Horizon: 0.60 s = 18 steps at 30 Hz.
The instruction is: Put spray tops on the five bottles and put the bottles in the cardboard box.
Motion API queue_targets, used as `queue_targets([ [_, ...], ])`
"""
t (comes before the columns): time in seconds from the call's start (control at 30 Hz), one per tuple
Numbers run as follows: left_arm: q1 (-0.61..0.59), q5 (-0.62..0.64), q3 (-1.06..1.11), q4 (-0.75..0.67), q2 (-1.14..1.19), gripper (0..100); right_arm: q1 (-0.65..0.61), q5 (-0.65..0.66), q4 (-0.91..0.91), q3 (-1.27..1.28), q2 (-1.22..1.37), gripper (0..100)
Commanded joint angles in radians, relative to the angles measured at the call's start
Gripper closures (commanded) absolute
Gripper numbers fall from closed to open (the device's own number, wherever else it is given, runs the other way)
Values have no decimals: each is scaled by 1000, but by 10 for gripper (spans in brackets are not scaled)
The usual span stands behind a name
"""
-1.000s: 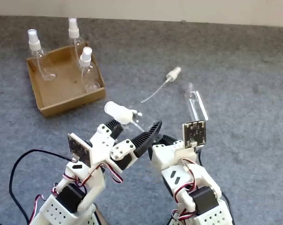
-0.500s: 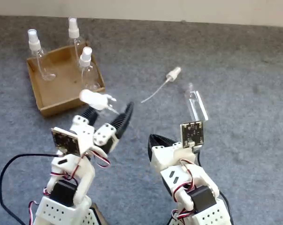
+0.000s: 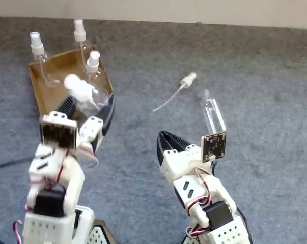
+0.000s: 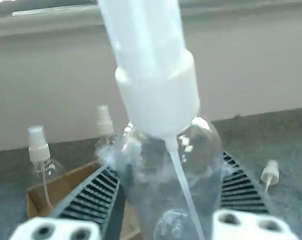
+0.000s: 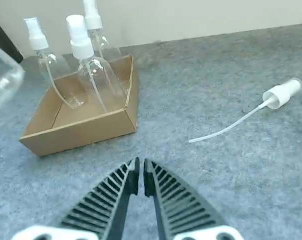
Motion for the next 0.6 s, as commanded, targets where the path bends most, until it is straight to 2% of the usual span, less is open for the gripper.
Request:
queue_targets([
  [0.0,-73,-12,-131,-71,242,864,21,-3,-30,174,-8,985],
  [0.17,-193,-12,-131,-330,483,864,22,-3,-30,174,-8,985],
  [0.57,-320,-9,-176,-723,970,864,22,-3,-28,174,-7,985],
])
